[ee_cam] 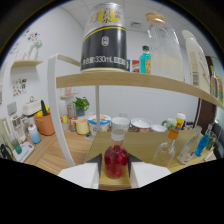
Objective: Make me a cup of Vodka Sunrise.
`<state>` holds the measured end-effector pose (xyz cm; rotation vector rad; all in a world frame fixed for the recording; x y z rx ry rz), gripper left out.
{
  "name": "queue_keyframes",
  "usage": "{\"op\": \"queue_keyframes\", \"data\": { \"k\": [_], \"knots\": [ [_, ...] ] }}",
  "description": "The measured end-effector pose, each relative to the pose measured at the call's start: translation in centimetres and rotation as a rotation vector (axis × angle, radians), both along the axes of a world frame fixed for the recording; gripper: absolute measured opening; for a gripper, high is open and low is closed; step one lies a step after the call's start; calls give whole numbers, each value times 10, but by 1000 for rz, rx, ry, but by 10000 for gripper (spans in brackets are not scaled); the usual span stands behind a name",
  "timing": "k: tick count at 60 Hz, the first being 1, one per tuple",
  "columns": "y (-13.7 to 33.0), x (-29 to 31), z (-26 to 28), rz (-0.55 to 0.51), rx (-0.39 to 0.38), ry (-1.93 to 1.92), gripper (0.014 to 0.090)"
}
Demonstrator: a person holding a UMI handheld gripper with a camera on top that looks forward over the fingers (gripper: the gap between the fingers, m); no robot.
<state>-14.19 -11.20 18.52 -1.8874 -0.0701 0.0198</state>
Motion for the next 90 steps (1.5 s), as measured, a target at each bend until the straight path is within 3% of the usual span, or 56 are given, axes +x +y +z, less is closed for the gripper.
{"op": "queue_keyframes", "data": {
  "k": [3, 16, 38, 56, 90],
  "knots": [
    [2, 2, 1, -7, 4, -14, 375],
    [-4, -3, 3, 29, 12, -4, 349],
    [-61, 30, 29, 33, 71, 34, 346],
    [-102, 79, 1, -25, 40, 180, 346],
    [-98, 109, 6, -151, -12, 1385, 343]
  ]
}}
